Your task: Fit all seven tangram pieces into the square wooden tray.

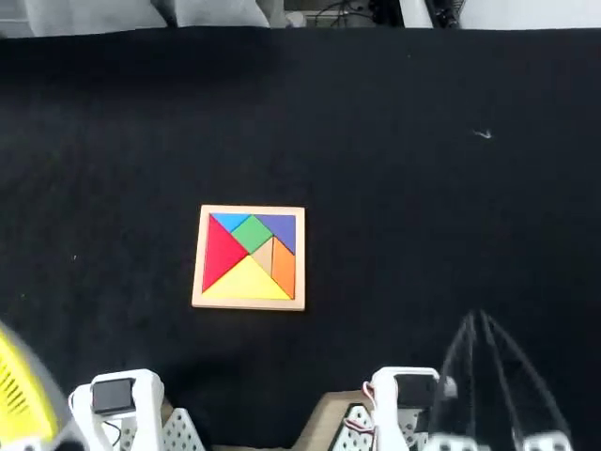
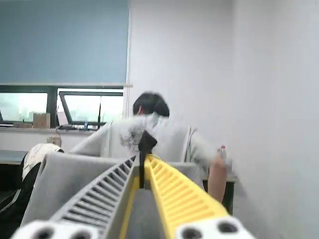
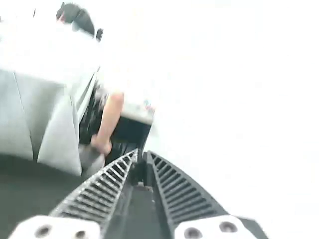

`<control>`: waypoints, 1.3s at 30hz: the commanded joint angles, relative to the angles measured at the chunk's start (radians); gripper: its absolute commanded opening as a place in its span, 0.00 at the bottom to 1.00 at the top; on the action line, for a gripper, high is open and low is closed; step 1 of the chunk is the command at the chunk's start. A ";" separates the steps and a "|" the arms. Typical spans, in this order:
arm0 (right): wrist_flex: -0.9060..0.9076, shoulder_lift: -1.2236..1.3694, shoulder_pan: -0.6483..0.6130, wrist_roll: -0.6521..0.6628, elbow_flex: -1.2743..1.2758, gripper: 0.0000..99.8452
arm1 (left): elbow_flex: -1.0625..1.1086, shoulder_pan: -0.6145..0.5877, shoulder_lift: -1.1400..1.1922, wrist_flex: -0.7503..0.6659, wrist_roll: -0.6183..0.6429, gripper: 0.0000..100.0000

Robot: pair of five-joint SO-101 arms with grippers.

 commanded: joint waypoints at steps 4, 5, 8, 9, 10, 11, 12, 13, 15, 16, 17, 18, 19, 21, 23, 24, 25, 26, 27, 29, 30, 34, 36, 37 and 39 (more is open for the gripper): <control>-0.187 -0.173 0.009 0.009 0.229 0.01 | -0.054 -0.018 0.008 0.003 0.028 0.03; -0.199 -0.165 0.008 0.009 0.252 0.01 | -0.015 -0.018 0.008 0.000 0.026 0.03; -0.252 -0.170 0.006 0.009 0.332 0.01 | 0.145 -0.016 0.008 -0.003 -0.032 0.03; -0.276 -0.170 0.006 0.009 0.364 0.01 | 0.208 -0.013 0.008 -0.018 -0.060 0.03; -0.307 -0.170 0.006 0.009 0.403 0.01 | 0.283 -0.010 0.008 -0.051 -0.086 0.03; -0.342 -0.170 0.006 0.008 0.444 0.01 | 0.363 -0.012 0.008 -0.097 -0.110 0.03; -0.381 -0.170 0.005 0.008 0.493 0.01 | 0.449 -0.016 0.006 -0.157 -0.137 0.03; -0.423 -0.170 0.005 0.008 0.545 0.01 | 0.541 -0.015 0.006 -0.226 -0.163 0.03; -0.520 -0.170 0.005 0.008 0.650 0.01 | 0.723 -0.012 0.006 -0.390 -0.215 0.03; -0.571 -0.170 0.005 0.008 0.705 0.01 | 0.814 -0.008 0.006 -0.476 -0.242 0.03; -0.624 -0.170 0.005 0.008 0.762 0.01 | 0.900 -0.008 0.006 -0.562 -0.270 0.03; -0.674 -0.170 0.005 0.008 0.819 0.01 | 0.980 -0.008 0.006 -0.635 -0.295 0.03; -0.724 -0.170 0.005 0.008 0.874 0.01 | 1.049 -0.012 0.006 -0.697 -0.316 0.03; -0.810 -0.170 0.005 0.003 0.986 0.01 | 1.162 -0.013 0.006 -0.770 -0.344 0.03; -0.891 -0.170 0.005 0.000 1.110 0.01 | 1.254 -0.008 0.006 -0.798 -0.344 0.03; -0.936 -0.171 0.005 0.000 1.176 0.01 | 1.293 -0.007 0.006 -0.804 -0.344 0.03; -0.984 -0.171 0.005 0.000 1.248 0.01 | 1.326 -0.007 0.006 -0.807 -0.342 0.03; -1.028 -0.171 0.005 0.000 1.320 0.01 | 1.359 -0.007 0.006 -0.813 -0.330 0.03; -1.071 -0.171 0.005 0.000 1.391 0.01 | 1.382 -0.007 0.009 -0.810 -0.308 0.03; -1.152 -0.171 0.005 0.000 1.515 0.01 | 1.379 -0.007 0.018 -0.764 -0.250 0.03; -1.166 -0.163 0.003 -0.003 1.538 0.01 | 1.380 -0.005 0.020 -0.744 -0.221 0.03; -1.131 -0.170 0.002 -0.132 1.529 0.01 | 1.382 0.048 0.041 -0.677 -0.147 0.09; -1.091 -0.170 0.009 -0.204 1.531 0.01 | 1.382 0.051 0.048 -0.600 -0.143 0.16; -1.048 -0.170 0.011 -0.239 1.531 0.01 | 1.382 0.048 0.051 -0.554 -0.143 0.18; -0.905 -0.170 0.008 -0.313 1.531 0.01 | 1.382 0.048 0.051 -0.428 -0.141 0.22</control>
